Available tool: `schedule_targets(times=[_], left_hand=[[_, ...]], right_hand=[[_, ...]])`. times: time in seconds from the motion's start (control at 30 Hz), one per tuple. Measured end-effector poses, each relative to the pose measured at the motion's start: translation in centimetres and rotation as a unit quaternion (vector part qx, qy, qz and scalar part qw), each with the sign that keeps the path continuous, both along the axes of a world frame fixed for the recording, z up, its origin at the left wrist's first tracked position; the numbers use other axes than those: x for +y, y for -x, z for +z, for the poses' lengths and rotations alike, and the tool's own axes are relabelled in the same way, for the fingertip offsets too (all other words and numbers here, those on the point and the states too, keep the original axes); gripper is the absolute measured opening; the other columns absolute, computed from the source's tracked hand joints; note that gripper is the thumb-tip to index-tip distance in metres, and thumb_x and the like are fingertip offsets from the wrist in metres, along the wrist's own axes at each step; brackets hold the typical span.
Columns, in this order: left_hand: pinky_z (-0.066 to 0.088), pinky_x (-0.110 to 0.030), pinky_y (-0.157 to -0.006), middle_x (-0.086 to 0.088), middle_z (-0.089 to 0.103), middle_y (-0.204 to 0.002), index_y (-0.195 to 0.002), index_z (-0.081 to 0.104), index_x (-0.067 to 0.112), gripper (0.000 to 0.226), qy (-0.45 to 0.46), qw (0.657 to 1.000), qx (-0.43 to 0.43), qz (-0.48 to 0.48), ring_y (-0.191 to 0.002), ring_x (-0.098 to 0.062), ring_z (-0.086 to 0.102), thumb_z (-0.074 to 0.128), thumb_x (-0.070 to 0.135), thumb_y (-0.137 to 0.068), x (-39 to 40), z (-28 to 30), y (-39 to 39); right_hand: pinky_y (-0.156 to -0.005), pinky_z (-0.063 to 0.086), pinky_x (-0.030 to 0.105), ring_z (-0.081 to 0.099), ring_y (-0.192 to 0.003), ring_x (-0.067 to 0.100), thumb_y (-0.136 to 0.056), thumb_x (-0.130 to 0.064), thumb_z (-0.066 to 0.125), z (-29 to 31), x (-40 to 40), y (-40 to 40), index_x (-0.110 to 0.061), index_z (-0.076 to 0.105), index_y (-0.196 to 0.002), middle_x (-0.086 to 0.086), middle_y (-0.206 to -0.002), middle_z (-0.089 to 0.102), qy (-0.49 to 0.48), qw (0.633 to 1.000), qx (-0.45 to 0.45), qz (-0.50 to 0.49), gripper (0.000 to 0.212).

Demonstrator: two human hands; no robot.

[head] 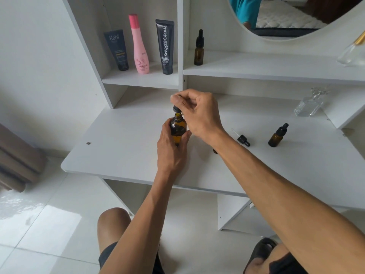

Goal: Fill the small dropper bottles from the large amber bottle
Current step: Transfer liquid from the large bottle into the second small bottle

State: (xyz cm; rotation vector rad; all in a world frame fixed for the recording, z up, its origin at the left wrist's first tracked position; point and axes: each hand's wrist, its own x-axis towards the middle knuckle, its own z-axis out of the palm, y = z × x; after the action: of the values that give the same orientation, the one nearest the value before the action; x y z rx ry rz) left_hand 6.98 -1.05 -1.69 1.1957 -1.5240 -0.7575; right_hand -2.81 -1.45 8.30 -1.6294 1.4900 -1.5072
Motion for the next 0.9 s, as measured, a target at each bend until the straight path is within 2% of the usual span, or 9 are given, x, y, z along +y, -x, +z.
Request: schedule_targets(times=[0.1, 0.2, 0.27, 0.37, 0.5, 0.6, 0.77, 0.9], left_hand=[[0.053, -0.032, -0.088, 0.005, 0.067, -0.117, -0.135, 0.047, 0.026, 0.046, -0.004, 1.0, 0.002, 0.002, -0.1, -0.011, 0.066, 0.068, 0.033, -0.095, -0.1, 0.0, 0.1], [0.05, -0.026, -0.085, 0.006, 0.067, -0.114, -0.134, 0.047, 0.026, 0.046, -0.003, 1.0, 0.0, 0.009, -0.095, -0.011, 0.065, 0.069, 0.033, -0.094, 0.0, -0.1, 0.1], [0.048, -0.024, -0.084, 0.009, 0.066, -0.112, -0.134, 0.048, 0.027, 0.046, -0.008, 1.0, -0.003, 0.014, -0.093, -0.009, 0.063, 0.069, 0.033, -0.094, 0.0, 0.0, 0.2], [0.051, -0.029, -0.086, 0.007, 0.067, -0.111, -0.134, 0.047, 0.028, 0.047, -0.012, 1.0, -0.003, 0.015, -0.093, -0.013, 0.065, 0.069, 0.034, -0.094, 0.0, 0.0, 0.2], [0.053, -0.035, -0.088, 0.003, 0.068, -0.112, -0.135, 0.045, 0.029, 0.047, -0.01, 1.0, -0.01, 0.017, -0.094, -0.019, 0.067, 0.068, 0.036, -0.094, 0.0, -0.2, 0.2], [0.05, -0.03, -0.086, 0.003, 0.067, -0.114, -0.136, 0.045, 0.028, 0.048, -0.009, 1.0, -0.017, 0.018, -0.095, -0.02, 0.067, 0.067, 0.037, -0.094, 0.0, -0.2, 0.2], [0.038, -0.013, -0.079, 0.005, 0.063, -0.114, -0.139, 0.045, 0.021, 0.051, -0.005, 0.999, -0.03, 0.019, -0.095, -0.014, 0.061, 0.067, 0.034, -0.095, 0.1, -0.1, 0.1], [0.039, -0.015, -0.08, 0.005, 0.062, -0.114, -0.14, 0.044, 0.02, 0.052, -0.005, 0.999, -0.036, 0.018, -0.095, -0.015, 0.06, 0.067, 0.034, -0.095, 0.1, -0.1, 0.2]], right_hand=[[-0.073, 0.06, 0.024, 0.07, -0.069, 0.005, -0.093, -0.022, 0.07, 0.9, 0.1, 0.2, -0.01, 0.075, -0.093, -0.001, -0.076, 0.073, 0.014, 0.999, -0.038, 0.009, 0.013], [-0.068, 0.057, 0.022, 0.074, -0.075, 0.014, -0.092, -0.021, 0.071, 1.9, 0.1, 0.4, -0.009, 0.074, -0.093, 0.004, -0.079, 0.075, 0.033, 0.997, -0.069, 0.005, 0.012], [-0.069, 0.059, 0.024, 0.076, -0.077, 0.016, -0.092, -0.021, 0.072, 2.6, 0.1, 0.6, -0.009, 0.074, -0.096, 0.006, -0.081, 0.076, 0.046, 0.995, -0.083, 0.0, 0.013], [-0.072, 0.063, 0.032, 0.076, -0.077, 0.015, -0.092, -0.021, 0.072, 3.6, 0.5, 1.0, -0.008, 0.074, -0.098, 0.007, -0.083, 0.077, 0.063, 0.993, -0.099, -0.004, 0.015], [-0.067, 0.063, 0.032, 0.076, -0.077, 0.015, -0.093, -0.019, 0.07, 5.0, 1.2, 1.5, -0.006, 0.074, -0.098, 0.004, -0.084, 0.076, 0.084, 0.988, -0.126, -0.012, 0.015], [-0.064, 0.063, 0.034, 0.076, -0.078, 0.016, -0.093, -0.02, 0.07, 5.8, 1.8, 2.2, -0.008, 0.073, -0.098, 0.005, -0.088, 0.076, 0.098, 0.987, -0.129, -0.019, 0.014], [-0.062, 0.06, 0.025, 0.076, -0.076, 0.018, -0.094, -0.019, 0.069, 6.1, 2.8, 3.8, -0.003, 0.073, -0.1, 0.012, -0.09, 0.076, 0.101, 0.983, -0.147, -0.036, 0.017], [-0.062, 0.06, 0.025, 0.076, -0.074, 0.016, -0.093, -0.022, 0.07, 5.3, 3.6, 5.6, -0.005, 0.073, -0.097, 0.008, -0.084, 0.075, 0.095, 0.986, -0.123, -0.059, 0.018]])
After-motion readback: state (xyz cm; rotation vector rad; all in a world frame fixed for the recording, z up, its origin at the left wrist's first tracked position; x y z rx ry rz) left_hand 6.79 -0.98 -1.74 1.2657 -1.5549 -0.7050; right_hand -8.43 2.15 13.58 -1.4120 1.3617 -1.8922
